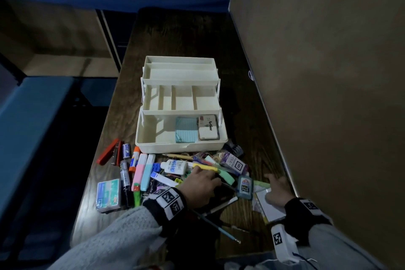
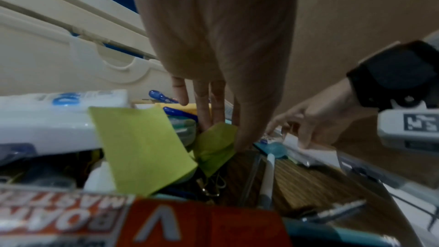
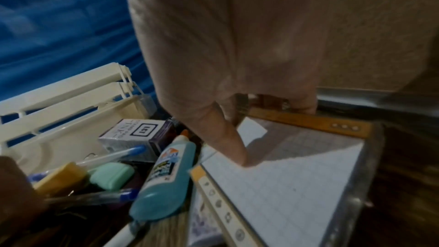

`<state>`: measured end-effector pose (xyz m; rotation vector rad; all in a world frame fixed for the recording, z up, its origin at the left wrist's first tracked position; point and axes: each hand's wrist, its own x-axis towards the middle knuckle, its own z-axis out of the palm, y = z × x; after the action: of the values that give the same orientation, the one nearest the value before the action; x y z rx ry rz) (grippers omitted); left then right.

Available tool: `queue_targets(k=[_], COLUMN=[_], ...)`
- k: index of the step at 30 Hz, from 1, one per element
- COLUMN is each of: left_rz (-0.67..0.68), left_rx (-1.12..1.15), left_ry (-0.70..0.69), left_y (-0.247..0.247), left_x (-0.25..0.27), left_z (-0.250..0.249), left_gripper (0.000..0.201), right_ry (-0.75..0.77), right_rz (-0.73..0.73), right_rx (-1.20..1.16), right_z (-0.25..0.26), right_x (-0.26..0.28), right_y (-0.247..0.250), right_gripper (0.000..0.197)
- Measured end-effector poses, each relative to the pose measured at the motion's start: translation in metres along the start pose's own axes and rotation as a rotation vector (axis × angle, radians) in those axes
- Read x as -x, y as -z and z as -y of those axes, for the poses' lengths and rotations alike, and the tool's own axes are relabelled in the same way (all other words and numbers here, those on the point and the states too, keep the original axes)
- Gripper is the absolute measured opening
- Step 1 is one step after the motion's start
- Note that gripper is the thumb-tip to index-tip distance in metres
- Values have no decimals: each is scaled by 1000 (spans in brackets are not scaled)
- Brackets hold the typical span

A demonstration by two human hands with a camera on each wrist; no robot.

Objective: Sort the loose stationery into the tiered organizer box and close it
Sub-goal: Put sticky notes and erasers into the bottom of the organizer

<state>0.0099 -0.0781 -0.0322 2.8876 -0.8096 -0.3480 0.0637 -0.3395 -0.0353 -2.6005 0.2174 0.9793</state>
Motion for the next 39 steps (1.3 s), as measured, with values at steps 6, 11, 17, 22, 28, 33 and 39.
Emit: queue_targets(k=[6, 11, 17, 22, 28, 33, 39], left_rz=[-252, -424, -456, -451, -431, -449, -409], left_rx=[349, 595, 610, 634, 650, 701, 714], left_ry=[93, 206, 284, 338, 418, 473, 415], left_y=[8, 21, 23, 26, 22, 21, 17], left_x=[9, 13, 13, 6, 1, 4, 7], left_z=[8, 15, 25, 24, 22, 24, 24], left_gripper=[44, 47, 47, 35, 21, 17, 17], right_ry=[-3, -2, -40, 9, 56, 53, 53], right_rz=[-26, 2, 50, 114, 112, 193, 214], right_rx=[144, 133, 76, 22, 175, 158, 20], right_z=[3, 7, 12, 8, 10, 3, -5], right_x=[-1, -4, -4, -5, -5, -5, -8], right_y=[11, 17, 29, 31, 31, 28, 29], right_gripper=[39, 42, 52, 35, 37, 34, 30])
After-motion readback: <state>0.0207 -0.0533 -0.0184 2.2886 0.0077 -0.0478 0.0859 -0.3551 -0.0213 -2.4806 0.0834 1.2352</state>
